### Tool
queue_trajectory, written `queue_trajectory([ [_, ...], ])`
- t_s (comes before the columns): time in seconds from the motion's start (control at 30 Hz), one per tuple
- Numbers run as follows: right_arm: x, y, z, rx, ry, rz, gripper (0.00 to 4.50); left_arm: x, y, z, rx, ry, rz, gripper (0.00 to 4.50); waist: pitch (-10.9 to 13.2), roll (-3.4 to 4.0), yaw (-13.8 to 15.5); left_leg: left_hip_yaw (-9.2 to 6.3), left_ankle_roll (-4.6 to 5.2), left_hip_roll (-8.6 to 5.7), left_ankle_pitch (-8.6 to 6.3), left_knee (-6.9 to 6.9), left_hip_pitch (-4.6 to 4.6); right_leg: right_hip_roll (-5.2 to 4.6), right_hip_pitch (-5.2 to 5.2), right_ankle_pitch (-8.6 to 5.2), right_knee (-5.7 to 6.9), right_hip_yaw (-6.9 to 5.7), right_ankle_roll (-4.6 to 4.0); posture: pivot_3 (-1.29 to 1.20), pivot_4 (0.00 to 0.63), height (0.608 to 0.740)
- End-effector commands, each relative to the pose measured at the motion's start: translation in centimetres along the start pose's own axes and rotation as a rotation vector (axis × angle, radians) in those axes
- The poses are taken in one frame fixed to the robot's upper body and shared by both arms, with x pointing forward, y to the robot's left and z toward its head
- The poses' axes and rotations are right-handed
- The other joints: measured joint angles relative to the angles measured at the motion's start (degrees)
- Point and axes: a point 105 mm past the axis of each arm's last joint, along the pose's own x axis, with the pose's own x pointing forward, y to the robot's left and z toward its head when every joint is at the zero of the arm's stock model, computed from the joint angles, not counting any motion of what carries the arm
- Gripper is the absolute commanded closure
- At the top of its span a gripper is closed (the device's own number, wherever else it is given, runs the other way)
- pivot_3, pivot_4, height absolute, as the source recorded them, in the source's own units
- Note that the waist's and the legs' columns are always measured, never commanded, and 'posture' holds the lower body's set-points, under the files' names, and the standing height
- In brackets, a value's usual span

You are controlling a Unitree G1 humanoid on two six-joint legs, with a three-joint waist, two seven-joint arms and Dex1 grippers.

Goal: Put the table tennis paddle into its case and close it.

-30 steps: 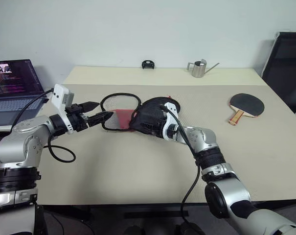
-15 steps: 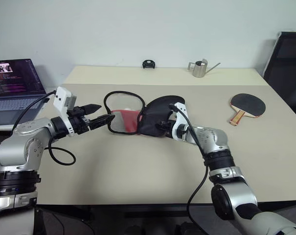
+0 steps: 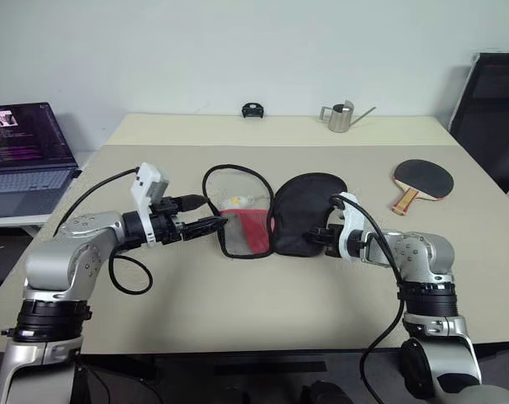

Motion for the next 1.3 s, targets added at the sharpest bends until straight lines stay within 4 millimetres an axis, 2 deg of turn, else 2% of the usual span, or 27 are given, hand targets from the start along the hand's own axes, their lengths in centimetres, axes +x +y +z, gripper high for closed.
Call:
queue_trajectory([
  [0.03,-0.9,0.2,1.1,-0.044,-0.024,0.021,4.47,0.3,-1.0,0.8,0.033,-0.016,-0.043,0.0,0.0,0.0,0.1,0.0,0.0,0.0,0.0,0.0,0.0,0.0,0.0,0.0,-0.01,0.0,0.0,0.0,0.15,0.74],
  [0.43,-2.0,-1.2,1.5,-0.08,0.016,0.002,4.47,0.9,-1.9,0.9,0.029,-0.012,-0.08,0.0,0.0,0.0,0.1,0.01,0.0,0.0,0.0,0.0,0.0,0.0,0.02,0.0,-0.02,0.0,0.0,0.0,0.15,0.74],
  [0.9,-4.3,-3.8,0.5,-0.083,0.075,-0.062,4.47,1.6,-2.6,1.2,0.032,-0.007,-0.115,0.0,0.0,0.0,0.2,0.01,0.01,0.0,0.0,0.01,-0.01,0.0,0.05,0.0,-0.05,-0.01,0.0,0.0,0.15,0.74],
  [1.13,-4.1,-4.7,0.6,-0.082,0.075,-0.102,4.47,1.8,-2.7,1.3,0.031,-0.008,-0.121,0.0,0.0,0.0,0.2,0.01,0.01,0.0,0.0,0.03,-0.01,0.0,0.06,0.0,-0.04,-0.01,0.0,0.0,0.15,0.74],
  [1.23,-4.0,-4.9,0.7,-0.082,0.07,-0.118,3.86,1.8,-2.8,1.3,0.029,-0.007,-0.123,0.0,0.0,0.0,0.2,0.01,0.01,0.0,0.0,0.04,-0.01,0.0,0.07,0.0,-0.04,0.0,0.0,0.0,0.15,0.74],
  [1.3,-4.1,-5.0,0.8,-0.081,0.068,-0.119,3.11,1.7,-2.8,1.2,0.028,-0.007,-0.12,0.0,0.0,0.0,0.2,0.01,0.01,0.0,0.0,0.04,-0.01,0.0,0.07,0.0,-0.04,-0.01,0.0,0.0,0.15,0.74],
])
